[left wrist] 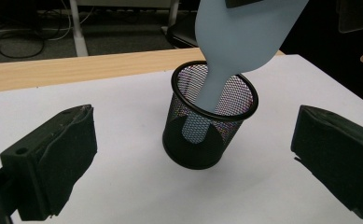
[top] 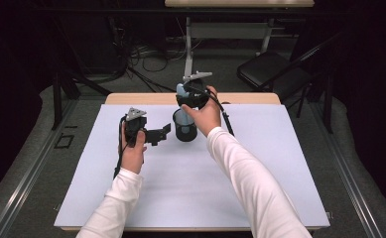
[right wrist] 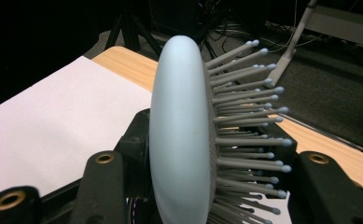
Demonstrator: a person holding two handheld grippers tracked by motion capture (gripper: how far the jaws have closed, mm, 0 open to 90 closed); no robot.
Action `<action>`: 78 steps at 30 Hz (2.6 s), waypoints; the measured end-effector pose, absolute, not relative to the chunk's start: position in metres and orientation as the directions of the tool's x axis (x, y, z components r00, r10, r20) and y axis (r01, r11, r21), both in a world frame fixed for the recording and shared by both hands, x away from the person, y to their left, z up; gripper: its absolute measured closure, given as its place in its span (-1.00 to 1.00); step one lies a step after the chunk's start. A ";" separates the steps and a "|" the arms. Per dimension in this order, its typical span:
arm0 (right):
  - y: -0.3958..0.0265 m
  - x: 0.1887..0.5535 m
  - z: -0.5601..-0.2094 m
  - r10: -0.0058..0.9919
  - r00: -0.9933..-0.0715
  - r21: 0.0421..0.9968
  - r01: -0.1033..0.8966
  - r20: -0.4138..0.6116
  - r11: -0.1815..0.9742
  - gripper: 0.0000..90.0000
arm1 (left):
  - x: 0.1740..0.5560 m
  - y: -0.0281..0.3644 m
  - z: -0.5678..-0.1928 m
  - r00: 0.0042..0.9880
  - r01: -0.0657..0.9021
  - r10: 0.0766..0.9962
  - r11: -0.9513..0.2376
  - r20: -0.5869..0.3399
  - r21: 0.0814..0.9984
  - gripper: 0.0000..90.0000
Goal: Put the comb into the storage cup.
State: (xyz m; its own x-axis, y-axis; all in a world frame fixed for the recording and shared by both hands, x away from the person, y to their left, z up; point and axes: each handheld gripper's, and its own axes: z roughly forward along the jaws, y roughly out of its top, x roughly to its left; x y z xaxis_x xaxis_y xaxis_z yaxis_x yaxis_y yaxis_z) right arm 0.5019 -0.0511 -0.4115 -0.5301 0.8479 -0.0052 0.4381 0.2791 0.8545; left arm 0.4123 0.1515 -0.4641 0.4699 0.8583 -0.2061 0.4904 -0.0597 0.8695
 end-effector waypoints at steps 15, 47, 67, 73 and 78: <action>-0.050 0.501 -0.418 0.845 -0.535 0.847 0.445 -0.009 0.291 0.05 | 0.412 0.151 -0.464 0.472 0.489 0.857 -0.061 -0.205 0.870 -0.99; -0.052 0.503 -0.418 0.852 -0.523 0.838 0.476 0.027 0.266 -0.08 | 0.412 0.150 -0.465 0.472 0.492 0.856 -0.059 -0.209 0.869 -0.99; -0.054 0.506 -0.418 0.864 -0.503 0.825 0.499 0.027 0.266 -0.69 | 0.412 0.151 -0.464 0.470 0.493 0.857 -0.057 -0.210 0.868 -0.99; -0.054 0.506 -0.416 0.869 -0.495 0.823 0.501 0.018 0.268 -0.90 | 0.412 0.151 -0.464 0.470 0.493 0.857 -0.055 -0.212 0.868 -0.99; -0.055 0.506 -0.416 0.875 -0.484 0.820 0.507 0.015 0.267 -1.00 | 0.412 0.152 -0.464 0.467 0.493 0.858 -0.053 -0.213 0.869 -0.99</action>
